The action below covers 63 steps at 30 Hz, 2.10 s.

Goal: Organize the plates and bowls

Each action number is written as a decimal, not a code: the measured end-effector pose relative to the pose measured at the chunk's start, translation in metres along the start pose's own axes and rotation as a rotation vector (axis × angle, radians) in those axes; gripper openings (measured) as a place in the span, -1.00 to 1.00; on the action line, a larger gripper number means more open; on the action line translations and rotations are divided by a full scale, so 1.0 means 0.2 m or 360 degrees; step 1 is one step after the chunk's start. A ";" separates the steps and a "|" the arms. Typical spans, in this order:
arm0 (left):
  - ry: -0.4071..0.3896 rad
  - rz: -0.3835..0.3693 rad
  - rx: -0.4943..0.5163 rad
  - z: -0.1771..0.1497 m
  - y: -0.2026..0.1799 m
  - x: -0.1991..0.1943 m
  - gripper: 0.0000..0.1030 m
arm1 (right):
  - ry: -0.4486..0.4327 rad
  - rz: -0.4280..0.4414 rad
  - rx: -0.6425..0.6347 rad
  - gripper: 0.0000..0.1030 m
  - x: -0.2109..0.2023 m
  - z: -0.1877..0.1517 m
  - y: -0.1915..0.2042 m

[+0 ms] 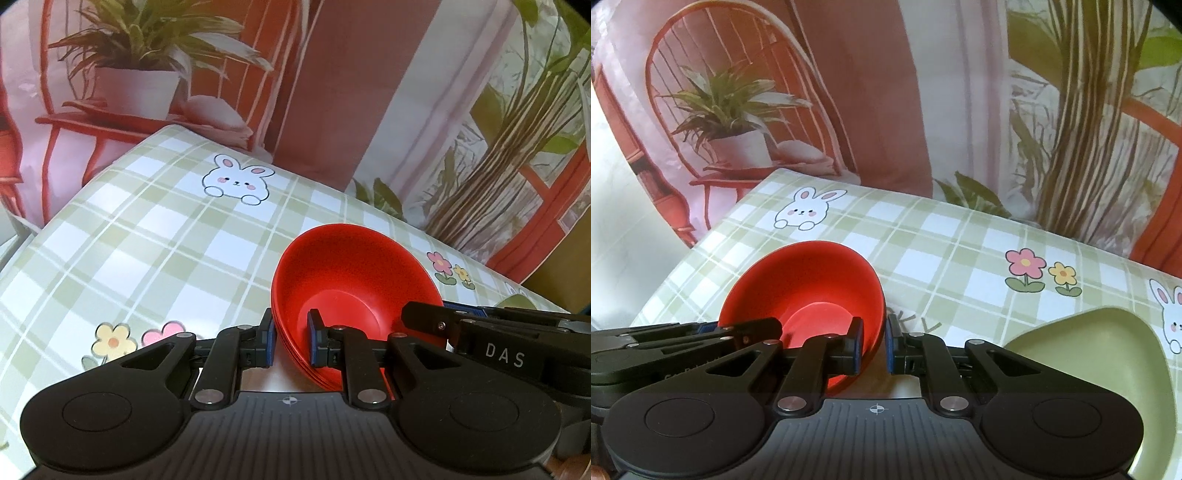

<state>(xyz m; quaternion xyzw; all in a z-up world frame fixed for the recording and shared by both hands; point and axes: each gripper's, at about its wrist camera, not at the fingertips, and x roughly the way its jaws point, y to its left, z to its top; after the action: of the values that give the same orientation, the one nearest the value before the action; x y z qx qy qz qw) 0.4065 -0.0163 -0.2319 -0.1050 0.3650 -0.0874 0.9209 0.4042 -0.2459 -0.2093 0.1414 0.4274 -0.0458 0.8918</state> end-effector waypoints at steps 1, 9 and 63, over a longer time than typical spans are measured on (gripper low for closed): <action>-0.0002 0.0004 -0.0010 -0.01 0.00 -0.01 -0.65 | 0.0003 0.0006 0.0000 -0.79 0.00 -0.01 0.00; 0.0006 0.0044 -0.0112 -0.06 0.03 -0.10 -0.65 | 0.0030 0.0074 0.0079 -0.84 -0.05 -0.03 0.03; 0.0048 -0.0130 0.0536 -0.11 -0.86 -0.17 -0.63 | -0.0393 0.0025 0.0788 -0.86 -0.68 -0.37 -0.88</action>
<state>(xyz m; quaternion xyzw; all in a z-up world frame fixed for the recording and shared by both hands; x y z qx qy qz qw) 0.3533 -0.1775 -0.1809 0.0373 0.3545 -0.1861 0.9156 0.2262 -0.3980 -0.1856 0.3517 0.2903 -0.1588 0.8757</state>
